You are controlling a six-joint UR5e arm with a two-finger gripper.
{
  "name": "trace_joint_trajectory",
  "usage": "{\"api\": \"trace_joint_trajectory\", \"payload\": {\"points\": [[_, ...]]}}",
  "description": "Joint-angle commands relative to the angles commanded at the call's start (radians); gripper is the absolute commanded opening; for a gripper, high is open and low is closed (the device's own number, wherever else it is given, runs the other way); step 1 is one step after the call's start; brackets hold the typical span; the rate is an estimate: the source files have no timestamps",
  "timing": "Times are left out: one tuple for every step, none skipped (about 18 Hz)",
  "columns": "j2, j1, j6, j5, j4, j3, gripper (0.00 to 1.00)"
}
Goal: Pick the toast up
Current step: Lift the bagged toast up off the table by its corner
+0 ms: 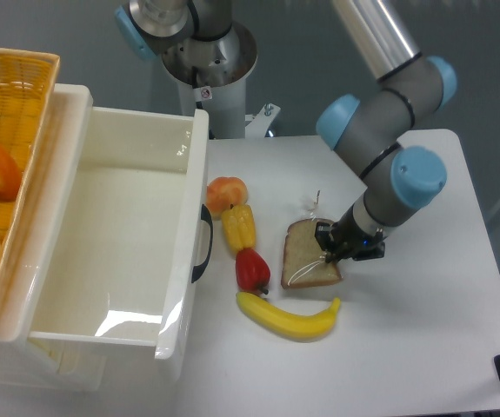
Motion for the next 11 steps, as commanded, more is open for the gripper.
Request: {"api": "trace_joint_trajectory", "payload": {"points": [[0.012, -0.002, -0.002, 0.0, 0.006, 0.008, 0.0], [0.023, -0.002, -0.002, 0.002, 0.009, 0.017, 0.0], [0.038, -0.002, -0.003, 0.006, 0.009, 0.023, 0.0], [0.054, -0.002, -0.002, 0.017, 0.009, 0.025, 0.0], [0.069, -0.003, -0.003, 0.035, 0.009, 0.023, 0.0], [0.084, -0.005, -0.002, 0.054, 0.006, 0.023, 0.0], [0.1, -0.005, -0.002, 0.067, 0.005, 0.023, 0.0], [0.114, -0.008, 0.0, 0.074, 0.003, 0.022, 0.0], [0.133, -0.008, 0.002, 0.078, 0.003, 0.017, 0.0], [0.147, -0.009, 0.011, 0.075, 0.0, 0.014, 0.0], [0.147, -0.017, 0.052, 0.078, -0.001, 0.006, 0.0]]}}
